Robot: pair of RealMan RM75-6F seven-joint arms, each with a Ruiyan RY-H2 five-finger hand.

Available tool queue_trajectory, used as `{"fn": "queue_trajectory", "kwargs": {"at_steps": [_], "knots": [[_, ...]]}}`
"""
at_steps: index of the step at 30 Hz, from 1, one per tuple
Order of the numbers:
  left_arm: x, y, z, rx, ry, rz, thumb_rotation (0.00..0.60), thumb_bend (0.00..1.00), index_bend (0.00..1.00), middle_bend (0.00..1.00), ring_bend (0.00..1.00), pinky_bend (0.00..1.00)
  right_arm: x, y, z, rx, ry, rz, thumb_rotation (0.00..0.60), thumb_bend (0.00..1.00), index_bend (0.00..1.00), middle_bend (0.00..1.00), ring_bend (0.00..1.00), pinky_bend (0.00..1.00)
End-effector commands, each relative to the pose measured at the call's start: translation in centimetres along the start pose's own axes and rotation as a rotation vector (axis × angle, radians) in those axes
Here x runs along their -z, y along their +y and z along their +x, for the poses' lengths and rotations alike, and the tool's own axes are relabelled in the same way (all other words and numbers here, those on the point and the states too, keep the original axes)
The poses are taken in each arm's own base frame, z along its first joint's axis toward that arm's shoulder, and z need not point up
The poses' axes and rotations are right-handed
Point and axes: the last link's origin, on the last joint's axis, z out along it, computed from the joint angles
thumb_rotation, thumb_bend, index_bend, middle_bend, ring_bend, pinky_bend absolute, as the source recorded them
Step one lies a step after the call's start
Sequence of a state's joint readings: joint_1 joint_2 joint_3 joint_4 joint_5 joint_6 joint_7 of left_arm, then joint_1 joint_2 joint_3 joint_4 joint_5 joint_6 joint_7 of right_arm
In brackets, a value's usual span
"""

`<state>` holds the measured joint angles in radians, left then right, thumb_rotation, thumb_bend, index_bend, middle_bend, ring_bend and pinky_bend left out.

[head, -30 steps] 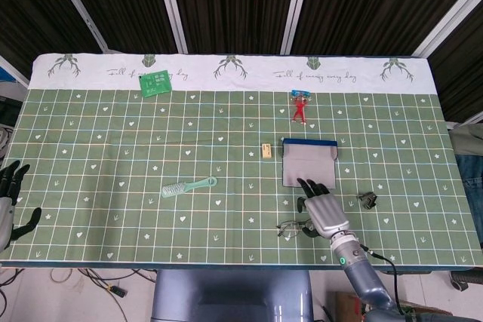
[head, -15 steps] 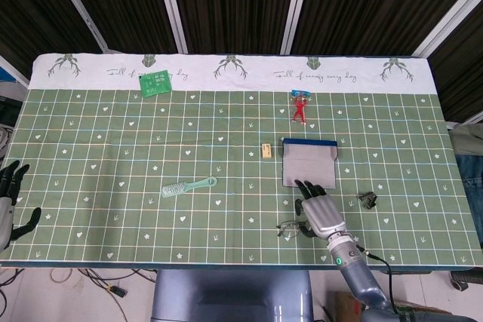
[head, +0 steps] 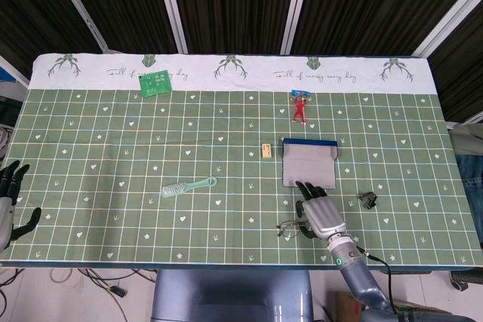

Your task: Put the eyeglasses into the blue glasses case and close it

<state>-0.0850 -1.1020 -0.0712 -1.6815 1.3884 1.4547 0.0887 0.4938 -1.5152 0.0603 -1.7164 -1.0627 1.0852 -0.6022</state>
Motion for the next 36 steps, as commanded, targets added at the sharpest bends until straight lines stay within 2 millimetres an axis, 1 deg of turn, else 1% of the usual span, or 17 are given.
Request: {"fn": "queue_trajectory", "kwargs": {"at_steps": [1, 12, 23, 30, 36], "knots": [[0.00, 0.01, -0.02, -0.001, 0.000, 0.000, 0.600, 0.36, 0.02, 0.00, 0.00, 0.00, -0.07, 0.07, -0.03, 0.000, -0.002, -0.002, 0.600, 0.38, 0.54, 0.01, 0.05, 0.14], [-0.02, 0.01, -0.05, -0.003, 0.000, 0.001, 0.600, 0.36, 0.02, 0.00, 0.00, 0.00, -0.08, 0.03, 0.02, 0.001, 0.000, 0.001, 0.600, 0.41, 0.56, 0.01, 0.05, 0.14], [-0.02, -0.01, -0.06, -0.005, -0.001, 0.004, 0.600, 0.36, 0.02, 0.00, 0.00, 0.00, -0.22, -0.11, -0.16, -0.004, -0.008, 0.004, 0.600, 0.42, 0.58, 0.01, 0.05, 0.14], [-0.01, -0.02, -0.05, -0.004, -0.001, 0.005, 0.600, 0.36, 0.02, 0.00, 0.00, 0.00, -0.19, -0.29, -0.17, -0.010, -0.007, 0.008, 0.600, 0.46, 0.60, 0.01, 0.05, 0.14], [-0.02, -0.03, -0.04, -0.005, -0.004, 0.008, 0.600, 0.36, 0.02, 0.00, 0.00, 0.00, -0.26, -0.38, -0.28, -0.015, -0.014, 0.010, 0.600, 0.47, 0.60, 0.01, 0.05, 0.14]]}}
